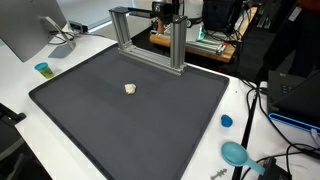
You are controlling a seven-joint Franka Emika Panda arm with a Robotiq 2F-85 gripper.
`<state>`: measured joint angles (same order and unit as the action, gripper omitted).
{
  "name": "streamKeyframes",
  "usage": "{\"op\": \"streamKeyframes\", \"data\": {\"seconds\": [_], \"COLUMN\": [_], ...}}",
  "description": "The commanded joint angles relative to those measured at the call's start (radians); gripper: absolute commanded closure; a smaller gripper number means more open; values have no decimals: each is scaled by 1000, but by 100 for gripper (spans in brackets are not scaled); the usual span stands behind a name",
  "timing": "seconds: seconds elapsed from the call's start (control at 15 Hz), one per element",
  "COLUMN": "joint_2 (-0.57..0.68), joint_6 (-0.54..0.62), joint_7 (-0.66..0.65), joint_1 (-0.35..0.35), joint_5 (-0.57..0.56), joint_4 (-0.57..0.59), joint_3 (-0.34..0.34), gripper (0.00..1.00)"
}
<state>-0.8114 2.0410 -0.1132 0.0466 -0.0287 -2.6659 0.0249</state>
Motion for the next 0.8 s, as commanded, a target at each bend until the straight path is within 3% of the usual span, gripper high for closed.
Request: {"op": "streamKeyframes", "data": {"seconds": [0.0,0.47,0.73], "joint_2": [-1,-12,-1], "joint_6": [-3,81,48], "joint_7": [1,17,9], "joint_1": [1,-24,-12], "joint_5": [0,24,5], "joint_4": [-2,-74,-51], "joint_3": [1,-9,2], "gripper": [0,0,0]}}
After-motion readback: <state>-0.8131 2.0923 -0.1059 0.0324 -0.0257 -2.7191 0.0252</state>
